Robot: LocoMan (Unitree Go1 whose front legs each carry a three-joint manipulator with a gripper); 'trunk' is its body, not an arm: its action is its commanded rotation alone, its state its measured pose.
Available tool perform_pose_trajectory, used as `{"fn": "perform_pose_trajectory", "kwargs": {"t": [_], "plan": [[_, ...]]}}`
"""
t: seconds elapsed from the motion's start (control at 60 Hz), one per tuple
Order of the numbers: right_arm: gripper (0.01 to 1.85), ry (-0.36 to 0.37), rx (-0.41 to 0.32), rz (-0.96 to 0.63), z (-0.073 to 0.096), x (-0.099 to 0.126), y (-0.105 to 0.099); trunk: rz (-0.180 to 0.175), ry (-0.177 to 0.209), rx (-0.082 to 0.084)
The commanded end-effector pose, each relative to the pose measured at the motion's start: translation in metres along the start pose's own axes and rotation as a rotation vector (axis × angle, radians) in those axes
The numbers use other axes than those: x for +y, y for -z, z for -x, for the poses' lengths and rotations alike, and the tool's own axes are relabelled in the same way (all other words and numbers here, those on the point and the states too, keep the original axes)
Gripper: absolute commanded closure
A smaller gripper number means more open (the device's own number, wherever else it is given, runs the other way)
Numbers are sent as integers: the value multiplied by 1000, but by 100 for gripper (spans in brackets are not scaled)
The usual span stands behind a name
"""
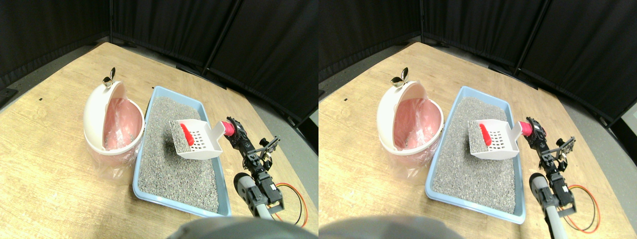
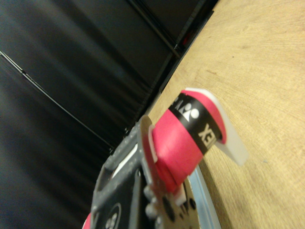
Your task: Scoop (unimanual)
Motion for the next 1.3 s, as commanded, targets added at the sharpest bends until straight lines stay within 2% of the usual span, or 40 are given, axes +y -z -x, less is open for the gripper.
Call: {"fn": "perform_pose_trajectory", "kwargs": {"t": [0.017,0.083,0.117,0.233,0.283,0.417,0.55,0.65,0.717,0.733,0.767,0.817,0.85,0.967,1.15,1.3], "plan": [[181,-10,-126,-121,-3,0,-11,3,3,-11],[181,5,-150,-170,-4,-2,-12,-1,6,-15],[181,-18,-158,-191,-5,-5,-11,-2,8,-14],[181,-28,-192,-225,-5,-7,-13,-6,11,-18],[181,-29,-217,-321,-5,-7,-14,-8,13,-18],[181,-57,-242,-364,-4,-4,-22,-10,16,-22],[181,-50,-250,-367,-4,-3,-29,-7,15,-25],[181,-17,-248,-403,-5,-4,-33,-2,14,-28],[181,-20,-243,-400,-6,-5,-33,1,11,-29],[181,-47,-229,-416,-7,-6,-33,3,9,-30],[181,-50,-228,-418,-7,-6,-32,3,9,-30],[181,-30,-231,-415,-7,-6,-31,6,8,-30],[181,-22,-219,-474,-8,-6,-31,6,8,-30],[181,-15,-219,-471,-9,-5,-30,7,6,-32],[181,14,-202,-597,-15,-3,-27,6,4,-31],[181,34,-173,-688,-21,1,-32,8,0,-29]]}}
